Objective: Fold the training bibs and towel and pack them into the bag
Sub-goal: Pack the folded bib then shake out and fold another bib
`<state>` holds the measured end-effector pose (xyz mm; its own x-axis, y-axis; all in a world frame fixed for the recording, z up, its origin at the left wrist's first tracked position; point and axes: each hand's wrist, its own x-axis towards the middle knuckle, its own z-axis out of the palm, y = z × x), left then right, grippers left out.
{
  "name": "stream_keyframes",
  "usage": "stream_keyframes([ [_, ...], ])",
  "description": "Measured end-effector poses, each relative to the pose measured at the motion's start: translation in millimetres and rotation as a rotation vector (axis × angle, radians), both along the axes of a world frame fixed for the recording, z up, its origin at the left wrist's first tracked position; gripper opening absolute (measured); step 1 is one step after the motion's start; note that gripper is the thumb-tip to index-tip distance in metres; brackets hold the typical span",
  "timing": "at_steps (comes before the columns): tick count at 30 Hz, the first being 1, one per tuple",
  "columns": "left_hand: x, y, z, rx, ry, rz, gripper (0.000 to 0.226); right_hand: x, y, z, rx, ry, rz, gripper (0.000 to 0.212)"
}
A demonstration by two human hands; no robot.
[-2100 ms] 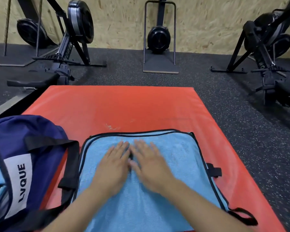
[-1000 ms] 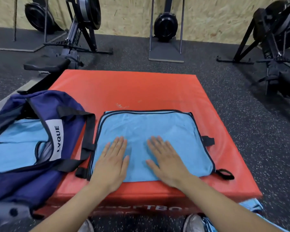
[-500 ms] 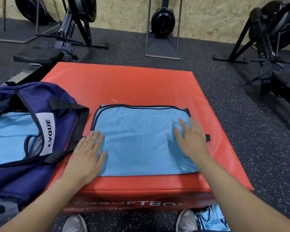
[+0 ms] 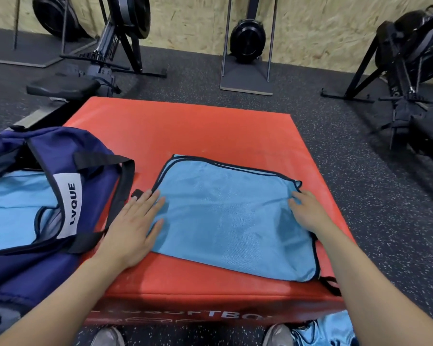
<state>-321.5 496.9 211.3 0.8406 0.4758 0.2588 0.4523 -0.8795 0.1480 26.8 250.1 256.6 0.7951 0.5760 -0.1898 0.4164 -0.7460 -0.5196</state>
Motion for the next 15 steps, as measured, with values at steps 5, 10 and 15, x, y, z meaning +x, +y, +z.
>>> stream_keyframes([
  [5, 6.0, -25.0, 8.4, 0.015, 0.010, -0.036, 0.057, -10.1, -51.7, 0.6, -0.077, 0.005, -0.109, 0.023],
  [10, 0.1, -55.2, 17.0, 0.054, -0.051, 0.079, 0.047, -24.8, -89.4, 8.0, -0.169, -0.059, -0.130, 0.039],
  [15, 1.6, -75.0, 3.0, -0.022, 0.016, 0.160, 0.053, -36.9, -89.0, 12.7, -0.111, -0.128, -0.071, 0.062],
])
